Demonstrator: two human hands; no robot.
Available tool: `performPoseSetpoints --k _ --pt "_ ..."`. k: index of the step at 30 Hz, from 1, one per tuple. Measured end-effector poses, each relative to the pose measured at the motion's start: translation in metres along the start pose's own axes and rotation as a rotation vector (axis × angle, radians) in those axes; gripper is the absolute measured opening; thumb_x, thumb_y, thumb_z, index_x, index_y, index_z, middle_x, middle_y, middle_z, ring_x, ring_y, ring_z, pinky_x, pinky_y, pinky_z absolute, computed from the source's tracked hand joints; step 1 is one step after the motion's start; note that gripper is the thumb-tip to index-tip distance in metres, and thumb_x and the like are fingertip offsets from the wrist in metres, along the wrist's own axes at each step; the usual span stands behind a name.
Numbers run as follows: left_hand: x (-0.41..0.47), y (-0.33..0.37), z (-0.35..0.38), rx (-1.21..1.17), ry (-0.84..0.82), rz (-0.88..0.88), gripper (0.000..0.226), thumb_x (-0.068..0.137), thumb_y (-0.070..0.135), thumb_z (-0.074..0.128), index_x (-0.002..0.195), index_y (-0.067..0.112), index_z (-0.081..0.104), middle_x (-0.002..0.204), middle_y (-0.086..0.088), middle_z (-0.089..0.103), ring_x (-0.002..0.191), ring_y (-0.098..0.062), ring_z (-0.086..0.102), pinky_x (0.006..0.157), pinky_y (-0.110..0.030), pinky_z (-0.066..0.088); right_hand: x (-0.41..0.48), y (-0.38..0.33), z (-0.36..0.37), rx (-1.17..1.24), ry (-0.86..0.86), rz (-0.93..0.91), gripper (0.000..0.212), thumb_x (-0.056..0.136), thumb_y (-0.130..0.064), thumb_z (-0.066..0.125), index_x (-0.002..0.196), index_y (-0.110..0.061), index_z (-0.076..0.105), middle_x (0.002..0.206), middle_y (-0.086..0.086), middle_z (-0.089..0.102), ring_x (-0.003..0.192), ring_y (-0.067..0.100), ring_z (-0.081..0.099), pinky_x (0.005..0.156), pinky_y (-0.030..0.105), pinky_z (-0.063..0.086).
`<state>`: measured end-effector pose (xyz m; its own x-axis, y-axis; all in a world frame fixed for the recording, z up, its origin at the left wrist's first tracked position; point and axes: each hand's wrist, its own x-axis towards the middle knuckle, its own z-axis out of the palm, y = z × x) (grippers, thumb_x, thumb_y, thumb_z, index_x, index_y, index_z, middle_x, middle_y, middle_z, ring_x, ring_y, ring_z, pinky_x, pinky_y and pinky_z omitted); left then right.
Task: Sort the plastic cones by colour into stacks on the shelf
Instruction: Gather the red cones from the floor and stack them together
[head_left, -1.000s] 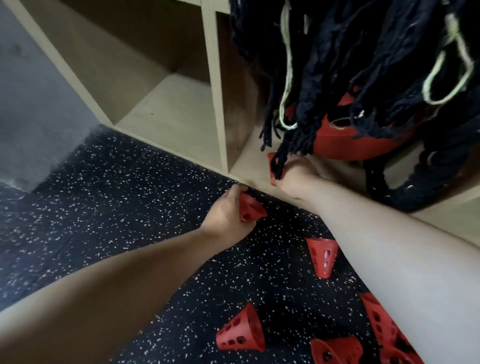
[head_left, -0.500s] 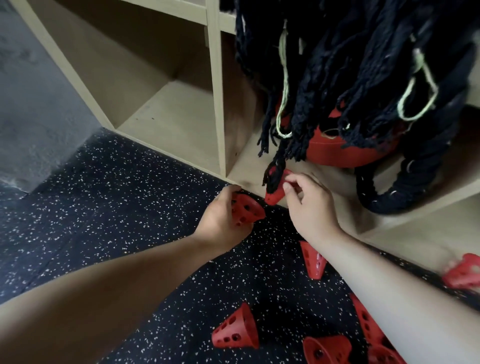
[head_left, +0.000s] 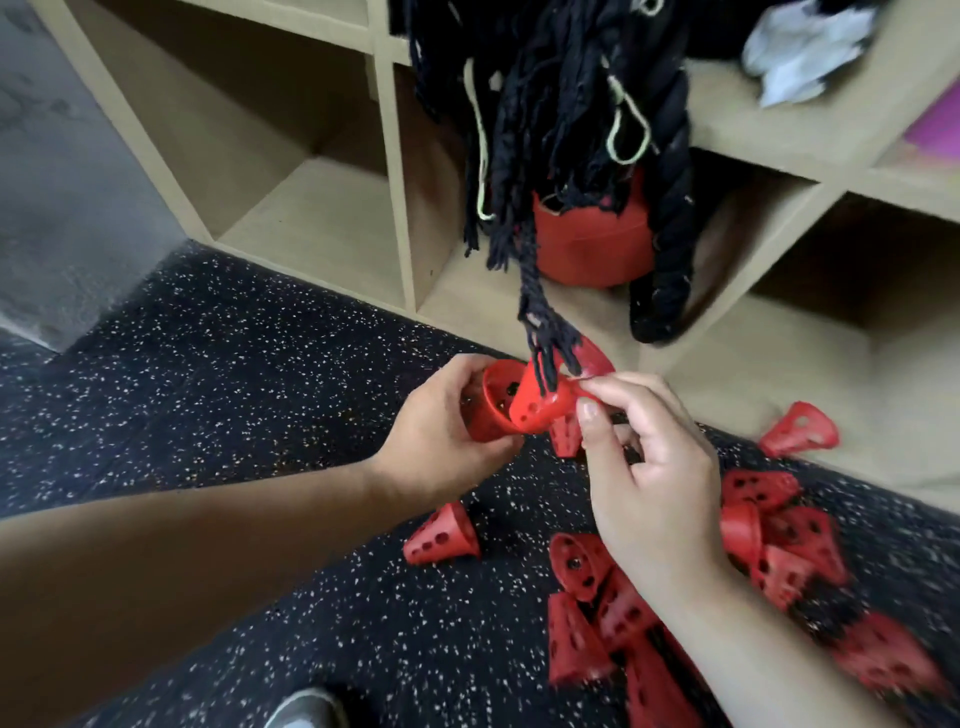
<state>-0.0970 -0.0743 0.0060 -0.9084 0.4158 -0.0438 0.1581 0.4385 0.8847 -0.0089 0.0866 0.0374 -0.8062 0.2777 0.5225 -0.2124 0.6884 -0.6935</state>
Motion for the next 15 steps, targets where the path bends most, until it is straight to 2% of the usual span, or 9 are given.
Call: performPoseSetpoints --k 3,6,10,15 --pt "-0.025 0.013 0.006 -0.011 -0.018 0.042 0.059 0.071 0.018 0.087 0.12 0.03 0.056 0.103 0.017 0.069 0.094 0.01 0.064 0.085 -0.009 0.049 -0.015 -0.015 -0.017 -0.014 0.029 -0.04 0.015 0.094 -0.008 0.062 0.104 -0.006 0.073 0.101 -0.002 0.066 0.095 0.004 0.061 0.079 0.011 0.045" --pt "-0.047 0.021 0.013 -0.022 -0.023 0.074 0.057 0.07 0.018 0.088 0.117 0.029 0.057 0.1 0.015 0.07 0.092 0.007 0.066 0.085 -0.016 0.053 -0.031 -0.024 -0.027 -0.037 -0.03 -0.065 0.017 0.094 -0.011 0.062 0.106 -0.009 0.075 0.103 -0.005 0.067 0.096 0.01 0.064 0.076 0.02 0.05" --pt "-0.066 0.024 0.018 -0.059 -0.071 0.087 0.052 0.072 0.02 0.086 0.115 0.027 0.057 0.102 0.014 0.071 0.095 0.003 0.068 0.087 -0.023 0.055 -0.055 -0.031 -0.032 -0.06 -0.11 -0.095 0.018 0.094 -0.019 0.063 0.106 -0.015 0.076 0.109 -0.008 0.064 0.09 0.005 0.059 0.075 0.017 0.048" --pt "-0.075 0.026 0.015 -0.09 -0.085 0.094 0.052 0.074 0.016 0.085 0.115 0.028 0.055 0.102 0.015 0.07 0.096 0.005 0.066 0.085 -0.012 0.051 -0.067 -0.038 -0.033 -0.04 -0.108 -0.042 0.029 0.09 -0.031 0.063 0.113 -0.018 0.073 0.118 -0.01 0.06 0.083 0.008 0.061 0.065 0.024 0.052"
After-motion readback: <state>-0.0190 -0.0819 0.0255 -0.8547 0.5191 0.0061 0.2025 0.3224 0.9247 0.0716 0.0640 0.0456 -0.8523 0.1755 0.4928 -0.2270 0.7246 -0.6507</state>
